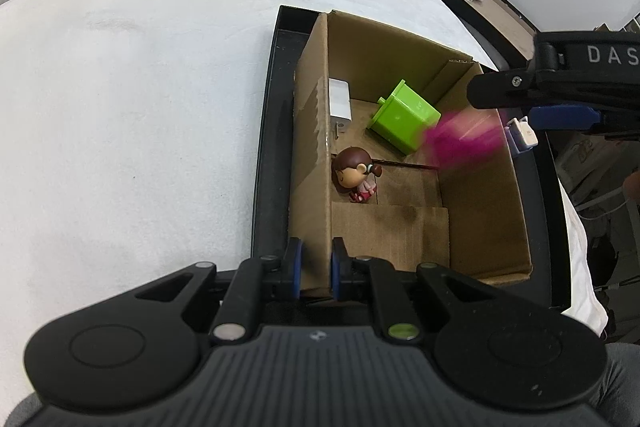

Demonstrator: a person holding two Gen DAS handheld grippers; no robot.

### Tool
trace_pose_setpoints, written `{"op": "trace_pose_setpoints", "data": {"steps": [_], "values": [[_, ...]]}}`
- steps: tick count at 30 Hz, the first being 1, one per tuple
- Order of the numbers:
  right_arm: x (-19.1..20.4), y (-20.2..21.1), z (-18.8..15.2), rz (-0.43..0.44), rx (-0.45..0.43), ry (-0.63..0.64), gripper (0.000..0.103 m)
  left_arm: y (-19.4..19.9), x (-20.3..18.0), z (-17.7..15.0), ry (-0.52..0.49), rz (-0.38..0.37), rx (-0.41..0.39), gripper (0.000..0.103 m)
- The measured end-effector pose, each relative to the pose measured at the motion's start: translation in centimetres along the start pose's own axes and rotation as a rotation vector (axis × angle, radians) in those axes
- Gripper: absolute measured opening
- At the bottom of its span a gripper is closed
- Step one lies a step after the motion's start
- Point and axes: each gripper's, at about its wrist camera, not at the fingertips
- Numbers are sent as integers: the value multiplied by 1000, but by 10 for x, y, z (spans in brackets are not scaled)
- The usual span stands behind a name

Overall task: Organize rigid objects
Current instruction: 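Carry the pink dinosaur with the right tool into the box and release, then move the right tool to the lavender-and-white box toy and grasp it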

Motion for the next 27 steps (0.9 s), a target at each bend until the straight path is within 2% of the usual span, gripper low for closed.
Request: {"op": "trace_pose_setpoints", "data": {"steps": [19,23,27], "values": [[-68,26,-9,-39,-49,-112,76,0,-3,-1,-14,17,0,13],[-86,28,-14,-44,-62,-145,81,0,-3,-1,-8,14,1,13],[-104,29,-23,-39,-72,-170,81,0,-3,-1,-5,18,1,13]]}}
Point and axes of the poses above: each gripper's, at about its wrist camera, not at the fingertips, and y roughly against the way its jaws point, x to its left, z to its top, and after that the axes turned 7 degrees about -x, right-handed
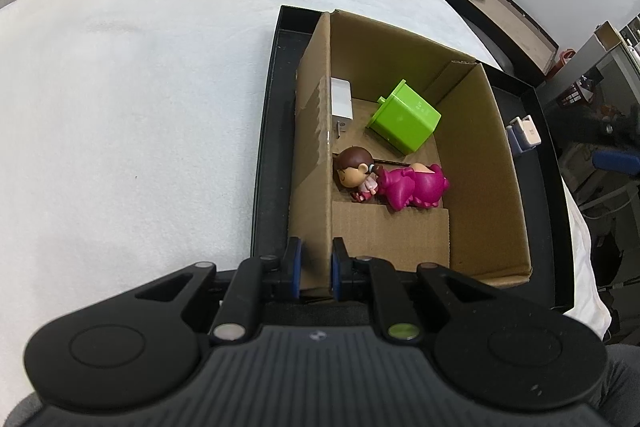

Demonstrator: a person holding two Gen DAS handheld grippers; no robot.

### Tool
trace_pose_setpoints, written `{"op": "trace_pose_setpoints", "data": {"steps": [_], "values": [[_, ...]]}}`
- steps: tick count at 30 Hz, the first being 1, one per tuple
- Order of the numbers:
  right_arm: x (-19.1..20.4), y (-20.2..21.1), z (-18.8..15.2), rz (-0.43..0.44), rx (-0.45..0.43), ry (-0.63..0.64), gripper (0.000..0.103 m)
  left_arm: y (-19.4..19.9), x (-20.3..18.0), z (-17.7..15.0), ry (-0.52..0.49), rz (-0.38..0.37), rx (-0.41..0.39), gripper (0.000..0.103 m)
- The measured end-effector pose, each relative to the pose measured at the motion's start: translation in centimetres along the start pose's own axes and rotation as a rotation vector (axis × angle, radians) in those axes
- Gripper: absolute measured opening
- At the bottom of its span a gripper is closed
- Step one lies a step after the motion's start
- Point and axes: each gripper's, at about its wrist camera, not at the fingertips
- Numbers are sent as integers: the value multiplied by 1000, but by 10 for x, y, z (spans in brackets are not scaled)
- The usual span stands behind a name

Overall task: Organize rigid objects
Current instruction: 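Move the right tool to the lavender-and-white box toy and grasp it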

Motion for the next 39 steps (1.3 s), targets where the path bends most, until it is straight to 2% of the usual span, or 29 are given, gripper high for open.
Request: {"op": "trace_pose_setpoints", "data": {"steps": [17,35,39], "values": [[-52,-2,-20,4,12,-22,81,1,-4,0,0,26,1,13],[-89,-31,-10,18,14,20,81,-1,-9,1,-2,60,1,12],[-93,-41,-6,-9,25,45,81,-2,-10,1,-2,69,3,12]]}}
Point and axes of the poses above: each gripper's, at about its wrist camera, not at the fingertips, and y roughly against the way its jaws point, x to its left, z to its top, and after that the axes turned 7 degrees about -x, right-handed
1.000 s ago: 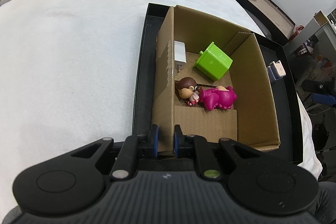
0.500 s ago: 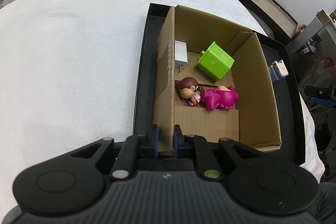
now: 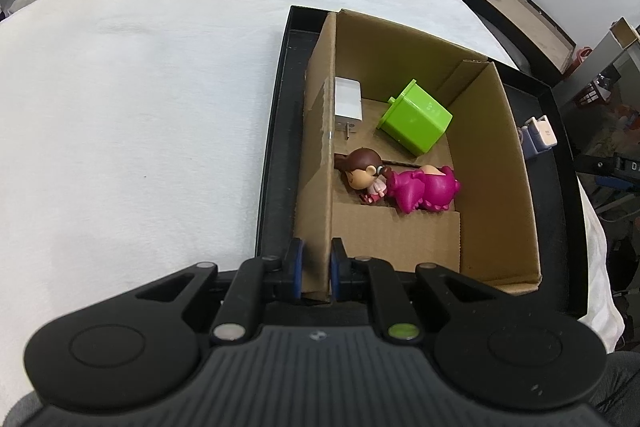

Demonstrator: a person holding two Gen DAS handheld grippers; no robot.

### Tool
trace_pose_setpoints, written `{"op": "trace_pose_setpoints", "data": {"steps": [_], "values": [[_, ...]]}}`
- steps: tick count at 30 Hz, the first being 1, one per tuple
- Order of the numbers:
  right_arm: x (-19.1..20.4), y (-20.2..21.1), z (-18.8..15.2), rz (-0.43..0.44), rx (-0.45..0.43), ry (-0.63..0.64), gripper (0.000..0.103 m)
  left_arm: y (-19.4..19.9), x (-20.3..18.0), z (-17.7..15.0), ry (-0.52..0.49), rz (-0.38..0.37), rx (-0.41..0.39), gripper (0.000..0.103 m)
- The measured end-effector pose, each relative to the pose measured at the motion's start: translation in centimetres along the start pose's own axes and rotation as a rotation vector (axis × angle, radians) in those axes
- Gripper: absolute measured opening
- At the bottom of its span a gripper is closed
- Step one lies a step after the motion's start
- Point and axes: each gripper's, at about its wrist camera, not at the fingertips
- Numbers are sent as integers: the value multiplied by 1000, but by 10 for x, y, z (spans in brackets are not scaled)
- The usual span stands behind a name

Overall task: Organize rigid objects
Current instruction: 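Move the right tool to the lavender-and-white box toy and grasp it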

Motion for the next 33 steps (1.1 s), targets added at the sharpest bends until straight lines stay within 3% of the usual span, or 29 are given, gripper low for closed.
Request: {"op": "trace_pose_setpoints", "data": {"steps": [27,31,33], "values": [[6,-66,40,-39,112,166,78,-4,-6,2,-6,34,6,12],[3,-78,40,-40,152,141,67,-5,-6,2,-8,36,9,12],[1,-85,38,-33,183,126,45,-4,-6,1,-8,33,7,12]]}}
Point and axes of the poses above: each gripper's, at about its wrist camera, not at the fingertips, and y roughly against the way its jaws point, x to its left, z to its top, and after that the axes turned 7 degrees about -x, right-handed
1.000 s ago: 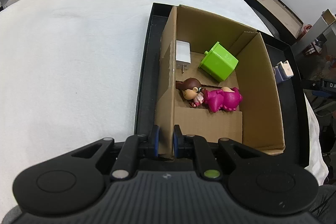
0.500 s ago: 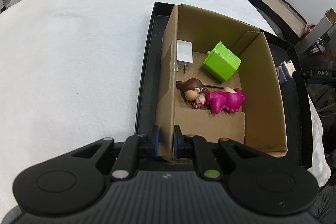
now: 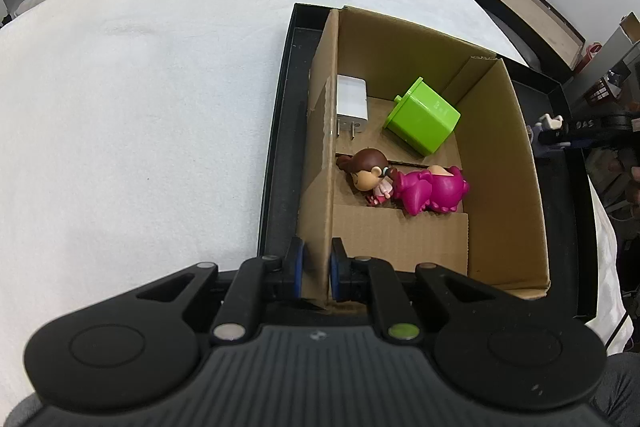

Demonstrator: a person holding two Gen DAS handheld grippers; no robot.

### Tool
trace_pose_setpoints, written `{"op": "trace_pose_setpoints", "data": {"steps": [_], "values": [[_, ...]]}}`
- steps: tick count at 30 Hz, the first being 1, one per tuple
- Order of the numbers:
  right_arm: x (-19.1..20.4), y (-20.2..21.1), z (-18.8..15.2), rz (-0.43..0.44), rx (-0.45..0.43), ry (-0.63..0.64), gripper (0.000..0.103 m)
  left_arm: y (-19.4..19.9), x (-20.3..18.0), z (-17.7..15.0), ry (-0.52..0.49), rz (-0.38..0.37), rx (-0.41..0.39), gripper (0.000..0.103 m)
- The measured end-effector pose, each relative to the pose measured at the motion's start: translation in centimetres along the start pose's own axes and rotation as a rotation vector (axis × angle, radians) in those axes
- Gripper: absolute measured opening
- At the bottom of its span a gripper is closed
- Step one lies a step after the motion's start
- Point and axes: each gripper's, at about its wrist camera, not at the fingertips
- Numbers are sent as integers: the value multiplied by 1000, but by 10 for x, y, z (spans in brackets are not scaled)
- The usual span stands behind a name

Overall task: Organize rigid objects
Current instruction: 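Move the right tool to the lavender-and-white box toy and grasp it, then carry the lavender box toy with the right tool into the box and release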

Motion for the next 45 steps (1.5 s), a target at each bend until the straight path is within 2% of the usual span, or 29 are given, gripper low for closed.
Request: {"op": "trace_pose_setpoints", "data": {"steps": [3,14,19,33,45], "values": [[2,-1,-3,-25,4,-2,44,0,0,0,-3,-1,-1,12],[-1,9,-24,-2,69,-72,44,0,1,0,0,-11,-2,12],[3,13,-34,1,74,-65,44,1,1,0,-5,-16,-5,12],[22,45,-32,37,1,-35,43,2,5,0,-7,-35,-7,13],[60,95,-6,72,-105,38,43,3,5,-1,-9,-40,-9,13]]}}
Point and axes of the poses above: each gripper's, at about its wrist camera, not at the fingertips, and y roughly against the way its jaws point, x to its left, z to its top, and after that the axes turned 7 degrees about -x, right-handed
